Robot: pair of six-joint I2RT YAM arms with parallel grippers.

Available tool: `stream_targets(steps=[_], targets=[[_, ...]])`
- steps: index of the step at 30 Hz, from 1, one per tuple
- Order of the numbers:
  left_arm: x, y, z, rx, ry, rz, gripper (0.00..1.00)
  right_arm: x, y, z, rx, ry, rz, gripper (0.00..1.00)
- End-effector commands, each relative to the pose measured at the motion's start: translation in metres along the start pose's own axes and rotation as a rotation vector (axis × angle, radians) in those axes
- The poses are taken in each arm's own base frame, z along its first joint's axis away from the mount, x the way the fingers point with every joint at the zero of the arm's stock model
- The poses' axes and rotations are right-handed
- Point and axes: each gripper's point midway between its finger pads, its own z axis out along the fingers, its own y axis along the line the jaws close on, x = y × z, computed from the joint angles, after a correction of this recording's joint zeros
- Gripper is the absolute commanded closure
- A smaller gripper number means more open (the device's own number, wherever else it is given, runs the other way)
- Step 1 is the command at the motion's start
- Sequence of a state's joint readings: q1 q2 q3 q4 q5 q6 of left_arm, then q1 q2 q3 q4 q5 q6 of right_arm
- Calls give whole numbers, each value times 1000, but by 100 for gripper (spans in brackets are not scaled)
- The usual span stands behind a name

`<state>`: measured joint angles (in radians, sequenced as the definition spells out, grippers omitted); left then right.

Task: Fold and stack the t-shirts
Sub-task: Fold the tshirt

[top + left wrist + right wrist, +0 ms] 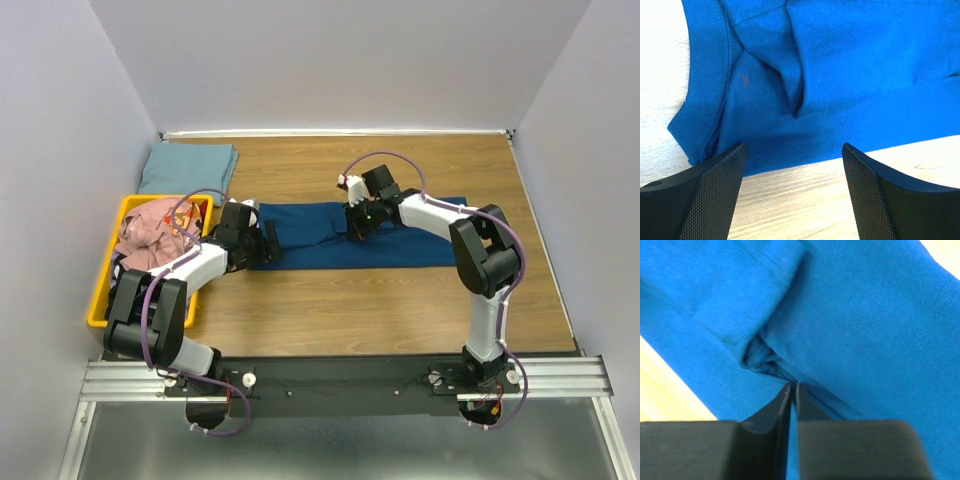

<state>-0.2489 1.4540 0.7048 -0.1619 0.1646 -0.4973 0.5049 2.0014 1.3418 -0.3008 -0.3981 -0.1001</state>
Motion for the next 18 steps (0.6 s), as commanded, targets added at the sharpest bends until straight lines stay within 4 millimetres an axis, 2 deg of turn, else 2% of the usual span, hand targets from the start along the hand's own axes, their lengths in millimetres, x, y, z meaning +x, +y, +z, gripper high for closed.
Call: stream_targets(steps=[1,6,11,12,14,15,17,18], targets=[[8,16,0,-64,20,4,16,4,-8,6,41,28,-14,82],[3,16,-3,-72,5,6,16,-4,-17,-4,120,8,3,72],[-24,5,-24,-57,-102,16,16,-33,-8,-29,132,-77,21,62],[-36,2,-34,-52,-154,19,15,-45,1,-37,98,-112,38,59],[-50,-4,-46,-40,-217,20,15,-56,17,-41,29,-138,61,56],[-56,-5,-53,-45,-253,17,15,-66,33,-44,-36,-158,78,53],[-73,-14,-74,-17,-341,23,15,-74,55,-40,-114,-161,92,51],[-82,-11,-82,-42,-395,24,15,-77,71,-39,-183,-157,124,50]])
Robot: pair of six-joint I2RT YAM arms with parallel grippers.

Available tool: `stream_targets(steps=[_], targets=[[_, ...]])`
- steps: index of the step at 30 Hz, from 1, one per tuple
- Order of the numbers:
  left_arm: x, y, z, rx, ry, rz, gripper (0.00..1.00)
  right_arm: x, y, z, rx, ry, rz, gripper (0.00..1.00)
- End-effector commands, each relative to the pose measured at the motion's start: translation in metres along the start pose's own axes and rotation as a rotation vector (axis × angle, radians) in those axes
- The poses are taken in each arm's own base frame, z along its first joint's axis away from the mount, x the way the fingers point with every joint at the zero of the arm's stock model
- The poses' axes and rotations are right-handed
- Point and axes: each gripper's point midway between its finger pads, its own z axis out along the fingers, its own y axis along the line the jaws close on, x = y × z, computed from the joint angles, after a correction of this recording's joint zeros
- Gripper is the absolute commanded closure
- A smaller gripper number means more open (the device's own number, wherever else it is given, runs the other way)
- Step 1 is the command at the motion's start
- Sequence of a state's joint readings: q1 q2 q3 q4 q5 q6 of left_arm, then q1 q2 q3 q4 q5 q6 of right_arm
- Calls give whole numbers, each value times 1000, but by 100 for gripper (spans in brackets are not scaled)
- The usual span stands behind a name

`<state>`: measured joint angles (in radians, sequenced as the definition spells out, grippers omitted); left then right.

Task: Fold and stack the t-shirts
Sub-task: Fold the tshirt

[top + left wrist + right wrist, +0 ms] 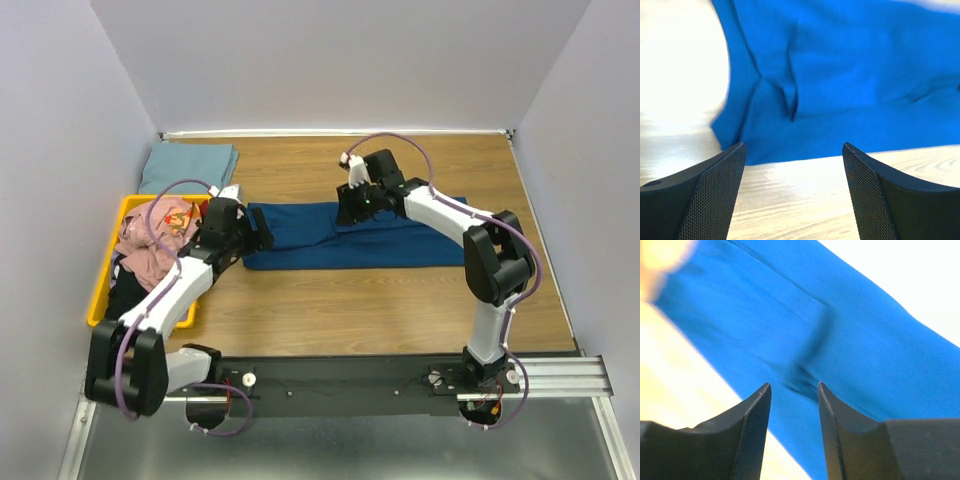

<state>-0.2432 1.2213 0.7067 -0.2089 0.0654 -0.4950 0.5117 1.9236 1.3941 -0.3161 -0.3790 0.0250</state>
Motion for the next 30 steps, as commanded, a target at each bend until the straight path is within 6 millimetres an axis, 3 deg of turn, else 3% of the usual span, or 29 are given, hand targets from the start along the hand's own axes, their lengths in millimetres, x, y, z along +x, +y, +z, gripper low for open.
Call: stream_targets(steps=[1,7,8,10,13,15,22,25,29,30], targets=[[-55,-4,-35,-20,-238,9,15,-34,77,0,-250,-46,63,49],[-89,0,-89,-38,-475,20,15,-57,166,19,-610,-76,198,41],[-88,2,-92,-44,-492,27,15,-52,170,32,-629,-57,225,40],[-92,3,-107,-35,-553,24,15,-62,188,38,-692,-70,276,36],[-85,7,-109,-30,-573,18,15,-57,197,61,-776,-57,371,36],[-85,6,-108,-26,-576,10,15,-40,190,85,-777,-7,463,36],[-86,4,-99,-33,-542,30,15,-3,160,140,-707,38,542,36],[-85,5,-98,-33,-540,32,15,-5,135,151,-654,7,587,36],[-85,5,-97,-34,-542,34,15,-24,64,164,-532,-102,679,36],[-85,5,-97,-33,-541,35,15,-38,49,165,-503,-147,699,36]])
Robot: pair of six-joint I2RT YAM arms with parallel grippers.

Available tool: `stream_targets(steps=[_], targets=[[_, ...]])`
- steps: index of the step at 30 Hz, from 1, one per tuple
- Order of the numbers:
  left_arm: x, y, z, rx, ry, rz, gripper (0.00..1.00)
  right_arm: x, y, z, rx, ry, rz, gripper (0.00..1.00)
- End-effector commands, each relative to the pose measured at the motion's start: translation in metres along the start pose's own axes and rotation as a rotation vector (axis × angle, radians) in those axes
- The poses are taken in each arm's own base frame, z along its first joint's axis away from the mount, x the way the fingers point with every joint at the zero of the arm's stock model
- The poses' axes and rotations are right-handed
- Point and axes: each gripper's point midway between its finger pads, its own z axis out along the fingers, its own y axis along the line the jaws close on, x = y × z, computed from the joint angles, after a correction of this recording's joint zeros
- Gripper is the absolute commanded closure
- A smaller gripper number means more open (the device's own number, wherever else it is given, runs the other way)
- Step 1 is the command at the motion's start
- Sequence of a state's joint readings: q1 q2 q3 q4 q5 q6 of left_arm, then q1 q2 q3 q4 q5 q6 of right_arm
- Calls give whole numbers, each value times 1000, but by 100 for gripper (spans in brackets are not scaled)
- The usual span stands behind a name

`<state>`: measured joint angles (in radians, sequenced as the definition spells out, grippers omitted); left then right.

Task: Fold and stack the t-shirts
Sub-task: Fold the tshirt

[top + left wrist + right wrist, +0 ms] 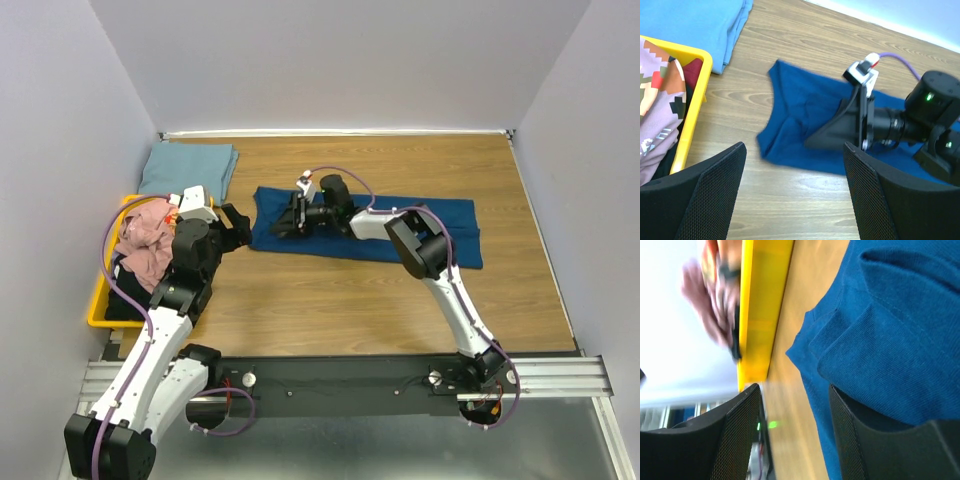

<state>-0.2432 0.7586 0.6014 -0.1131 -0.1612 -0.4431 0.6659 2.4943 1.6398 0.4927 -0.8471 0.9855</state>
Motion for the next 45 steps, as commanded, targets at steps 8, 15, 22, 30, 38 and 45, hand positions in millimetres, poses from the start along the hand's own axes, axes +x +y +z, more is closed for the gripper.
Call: stream_targets(steps=[8,15,22,30,38,45], targets=[[-5,4,5,-23,-19,14,15,-166,-53,-83,131,-312,-88,32],[-5,3,5,-19,-21,13,15,-164,-21,-169,363,-353,-246,19],[-10,0,2,-1,-40,9,15,-80,-79,-321,1005,-378,-145,19],[-12,1,1,-5,-45,5,15,2,-97,-384,1218,-294,-20,19],[-12,-1,0,3,-45,5,15,44,-118,-367,1162,-170,78,19],[-17,-3,-3,16,-64,2,15,94,-98,-302,954,-20,154,19]])
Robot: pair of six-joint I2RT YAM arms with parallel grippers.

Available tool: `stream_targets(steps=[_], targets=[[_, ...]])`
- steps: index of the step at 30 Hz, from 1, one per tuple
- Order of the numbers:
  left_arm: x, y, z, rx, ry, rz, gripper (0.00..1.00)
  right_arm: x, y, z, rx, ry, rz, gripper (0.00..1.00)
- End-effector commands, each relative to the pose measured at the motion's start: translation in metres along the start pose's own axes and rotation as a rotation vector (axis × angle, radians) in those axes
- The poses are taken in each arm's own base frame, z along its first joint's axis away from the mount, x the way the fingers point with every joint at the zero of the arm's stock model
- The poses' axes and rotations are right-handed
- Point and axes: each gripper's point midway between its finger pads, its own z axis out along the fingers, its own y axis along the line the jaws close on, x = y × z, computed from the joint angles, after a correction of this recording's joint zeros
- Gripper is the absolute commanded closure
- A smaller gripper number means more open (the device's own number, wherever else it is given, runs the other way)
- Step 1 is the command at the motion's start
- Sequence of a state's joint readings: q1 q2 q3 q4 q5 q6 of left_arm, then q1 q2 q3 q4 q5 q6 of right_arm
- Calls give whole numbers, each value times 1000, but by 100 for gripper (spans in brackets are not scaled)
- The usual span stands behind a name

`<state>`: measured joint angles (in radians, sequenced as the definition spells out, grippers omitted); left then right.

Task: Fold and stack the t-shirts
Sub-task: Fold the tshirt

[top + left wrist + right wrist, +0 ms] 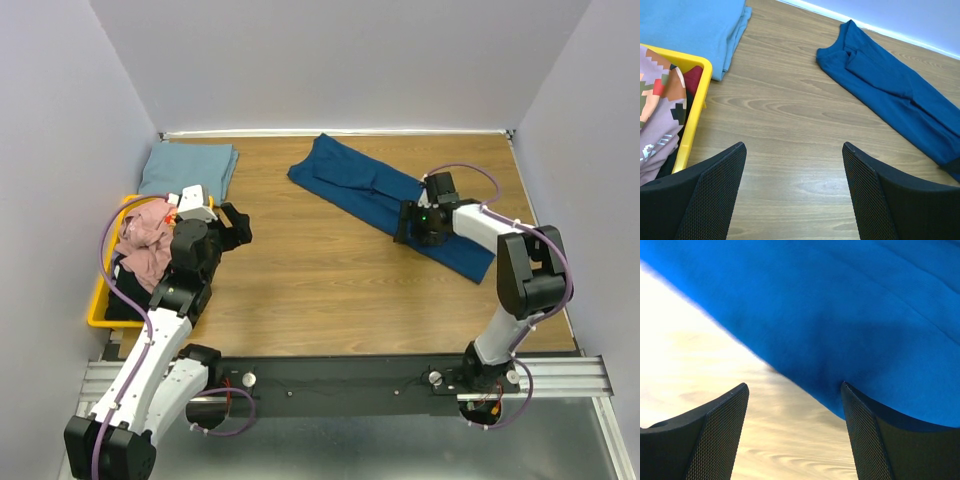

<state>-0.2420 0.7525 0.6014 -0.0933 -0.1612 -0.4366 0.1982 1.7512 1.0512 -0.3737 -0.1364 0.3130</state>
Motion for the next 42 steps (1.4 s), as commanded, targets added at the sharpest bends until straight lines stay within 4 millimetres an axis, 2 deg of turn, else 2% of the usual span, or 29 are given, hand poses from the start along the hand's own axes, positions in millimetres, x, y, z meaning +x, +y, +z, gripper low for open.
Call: stream_targets(steps=[1,3,4,5,6,7,10,11,12,13,16,17,18,20,21,22,23,24,25,26,29,31,32,34,36,37,38,39,42], targets=[[-10,-1,-2,6,-37,0,15,84,57,4,-160,261,17,19],[-10,-1,-2,5,-36,-1,15,109,93,4,-192,319,-20,19],[-7,0,-1,0,-28,2,15,118,120,2,-227,333,-61,19],[-9,-1,-1,2,-31,1,15,113,127,3,-241,329,-35,19],[-9,-1,-1,2,-29,3,15,122,153,2,-286,344,-69,19],[-9,-1,-1,3,-30,1,15,121,186,1,-341,340,-81,19],[-8,-2,-1,9,-28,1,15,110,239,2,-428,313,-117,19],[-9,-2,-1,9,-29,1,15,101,269,4,-469,292,-147,19],[-8,-2,-1,10,-27,1,15,110,268,10,-461,314,-152,19],[-8,-2,-1,10,-27,3,15,92,293,3,-514,275,-170,19],[-6,-3,0,17,-20,5,15,66,311,-5,-536,192,-197,19],[-5,-3,0,19,-12,6,15,61,310,-7,-526,165,-205,19],[-4,-4,1,20,-10,8,15,50,310,-21,-531,121,-213,19],[-2,-6,2,33,2,9,15,52,288,-24,-487,107,-223,19],[-1,-8,3,42,8,16,15,40,277,-37,-483,74,-202,19],[-1,-9,3,50,12,20,15,54,252,-32,-442,107,-185,19],[0,-10,4,58,18,25,15,55,237,-34,-423,103,-169,19],[3,-14,5,80,29,38,15,40,221,-50,-416,51,-145,19],[3,-17,5,95,35,38,15,50,199,-38,-366,82,-123,19],[5,-19,6,115,44,66,16,52,170,-45,-318,68,-88,19],[3,-26,7,143,58,80,19,61,125,-63,-216,47,-78,20],[6,-32,7,159,110,83,19,85,90,-65,-102,96,-78,20],[20,-31,9,148,181,74,19,89,85,-73,-91,91,-79,21],[22,-44,8,185,237,69,20,114,66,-75,-45,148,-68,23],[45,-57,3,198,352,72,20,123,61,-83,-45,149,-57,27],[52,-60,2,191,388,79,20,136,54,-83,-33,179,-51,28],[72,-59,-2,174,474,92,21,142,52,-84,-35,193,-47,30],[83,-73,-9,201,519,98,23,147,50,-85,-38,205,-47,32],[122,-76,-25,172,674,109,25,171,50,-85,-77,296,-54,37]])
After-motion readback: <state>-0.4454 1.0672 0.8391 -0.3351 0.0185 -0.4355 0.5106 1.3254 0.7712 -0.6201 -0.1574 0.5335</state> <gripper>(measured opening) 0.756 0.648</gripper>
